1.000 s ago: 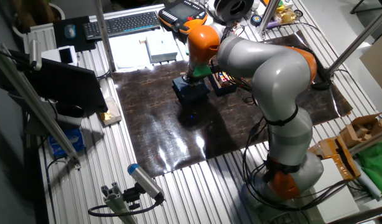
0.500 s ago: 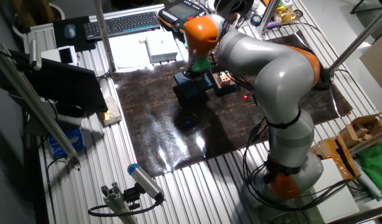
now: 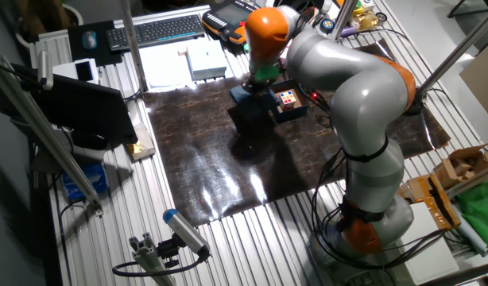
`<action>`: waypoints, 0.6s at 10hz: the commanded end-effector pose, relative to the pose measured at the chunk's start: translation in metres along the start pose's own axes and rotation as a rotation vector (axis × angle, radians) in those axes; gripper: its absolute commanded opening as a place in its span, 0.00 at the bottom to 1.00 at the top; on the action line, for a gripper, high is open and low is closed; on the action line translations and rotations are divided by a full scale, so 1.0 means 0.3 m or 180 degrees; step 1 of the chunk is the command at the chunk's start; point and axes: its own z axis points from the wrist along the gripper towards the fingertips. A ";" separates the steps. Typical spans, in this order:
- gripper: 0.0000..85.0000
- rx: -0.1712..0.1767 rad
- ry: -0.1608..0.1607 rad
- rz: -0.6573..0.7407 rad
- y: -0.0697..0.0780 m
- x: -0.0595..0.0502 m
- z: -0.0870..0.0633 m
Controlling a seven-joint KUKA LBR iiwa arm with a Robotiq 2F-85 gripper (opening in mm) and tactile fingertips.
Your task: Cover the box
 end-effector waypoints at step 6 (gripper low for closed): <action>0.01 -0.0009 0.0022 -0.0059 -0.164 0.006 0.047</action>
